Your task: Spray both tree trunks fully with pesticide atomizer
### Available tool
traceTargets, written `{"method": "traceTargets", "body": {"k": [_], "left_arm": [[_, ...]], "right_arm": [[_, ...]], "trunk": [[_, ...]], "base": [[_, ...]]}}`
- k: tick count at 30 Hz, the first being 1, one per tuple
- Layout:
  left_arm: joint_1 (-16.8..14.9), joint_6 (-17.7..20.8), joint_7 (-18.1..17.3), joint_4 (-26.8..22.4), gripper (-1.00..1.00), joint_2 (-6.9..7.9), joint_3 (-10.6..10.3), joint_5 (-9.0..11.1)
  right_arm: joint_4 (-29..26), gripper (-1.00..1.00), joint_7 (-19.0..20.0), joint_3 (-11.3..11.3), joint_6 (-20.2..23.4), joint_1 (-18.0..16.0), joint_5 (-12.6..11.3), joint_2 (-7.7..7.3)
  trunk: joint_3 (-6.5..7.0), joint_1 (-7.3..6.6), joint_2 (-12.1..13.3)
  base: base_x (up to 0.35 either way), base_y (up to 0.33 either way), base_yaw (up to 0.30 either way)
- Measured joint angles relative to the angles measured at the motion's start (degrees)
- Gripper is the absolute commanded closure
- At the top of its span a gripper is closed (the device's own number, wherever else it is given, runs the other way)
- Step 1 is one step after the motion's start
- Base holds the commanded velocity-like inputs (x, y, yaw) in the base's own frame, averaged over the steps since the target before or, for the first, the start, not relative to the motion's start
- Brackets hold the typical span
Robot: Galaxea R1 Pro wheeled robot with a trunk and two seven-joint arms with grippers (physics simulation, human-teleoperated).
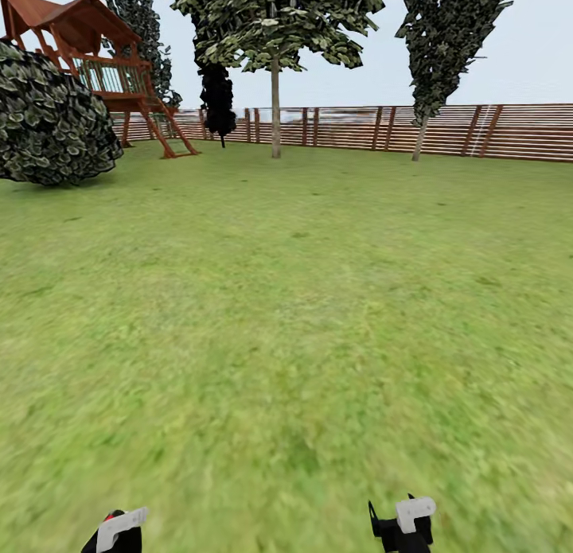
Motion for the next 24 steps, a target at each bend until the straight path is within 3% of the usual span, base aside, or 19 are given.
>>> {"method": "traceTargets", "body": {"k": [24], "left_arm": [[0.0,-0.1,0.0,0.0,1.0,0.0,0.0,0.0]], "right_arm": [[0.0,-1.0,0.0,0.0,0.0,0.0,0.0,0.01]], "trunk": [[0.0,0.0,0.0]], "base": [[0.34,0.0,-0.038]]}}
